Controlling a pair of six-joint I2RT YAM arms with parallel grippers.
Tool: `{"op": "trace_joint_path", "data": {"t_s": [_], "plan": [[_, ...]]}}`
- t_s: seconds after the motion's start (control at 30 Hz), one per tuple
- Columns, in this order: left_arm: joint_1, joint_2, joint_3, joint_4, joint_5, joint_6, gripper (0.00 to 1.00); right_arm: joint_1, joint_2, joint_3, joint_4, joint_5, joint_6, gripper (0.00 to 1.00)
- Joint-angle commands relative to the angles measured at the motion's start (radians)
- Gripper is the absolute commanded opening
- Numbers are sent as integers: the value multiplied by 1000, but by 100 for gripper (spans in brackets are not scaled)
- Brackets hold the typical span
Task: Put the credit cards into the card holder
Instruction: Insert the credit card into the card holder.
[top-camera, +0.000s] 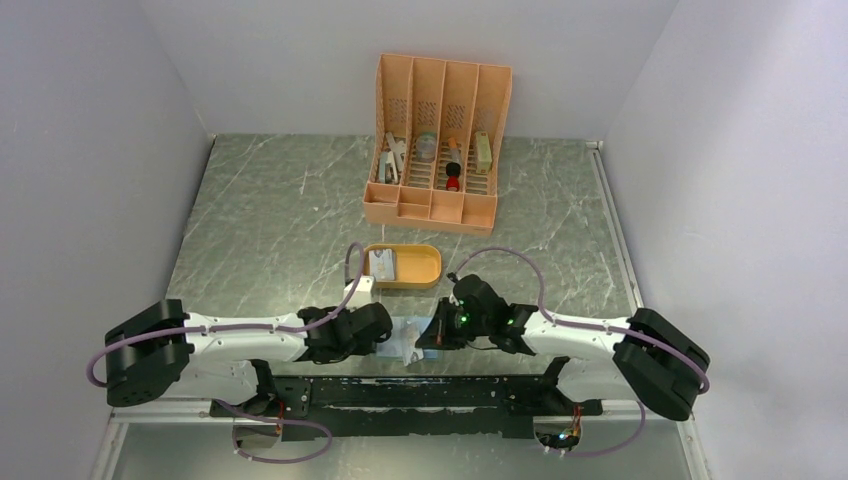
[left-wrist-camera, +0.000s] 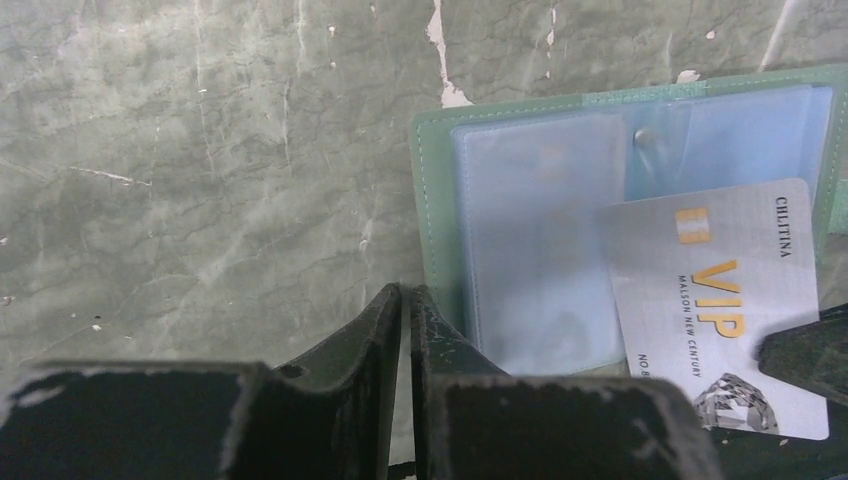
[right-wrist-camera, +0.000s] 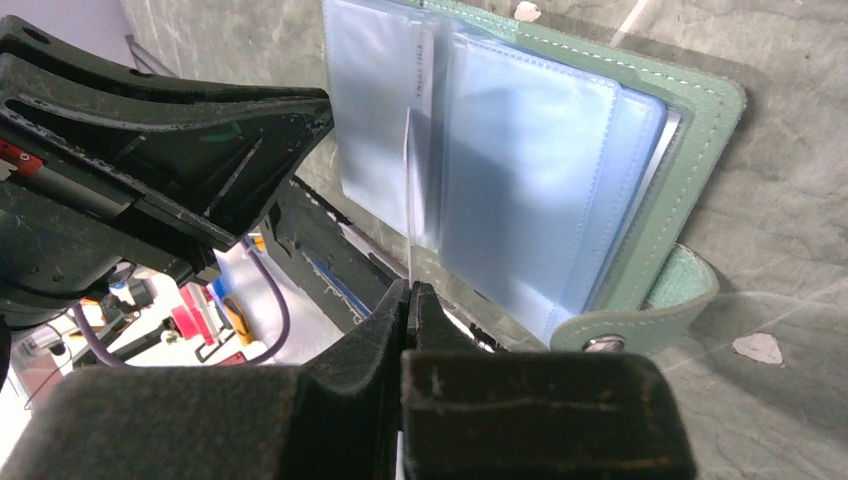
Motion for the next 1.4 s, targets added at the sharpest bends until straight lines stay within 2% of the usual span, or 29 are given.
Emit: {"op": "trace_joint_path", "data": {"t_s": [0.0, 0.3, 0.67, 1.37], "plan": [[4, 16, -18, 33, 44, -5, 14, 5, 21, -6, 47, 31, 14, 0], [4, 10, -40, 46, 59, -11, 13, 5, 55, -33, 117, 76, 45, 0], [4, -8, -50, 45, 61, -14, 12, 5, 70, -33, 108, 143, 41, 0], [1, 9, -63, 111, 116, -27, 9, 23, 126, -57, 175, 148, 114, 0]]}}
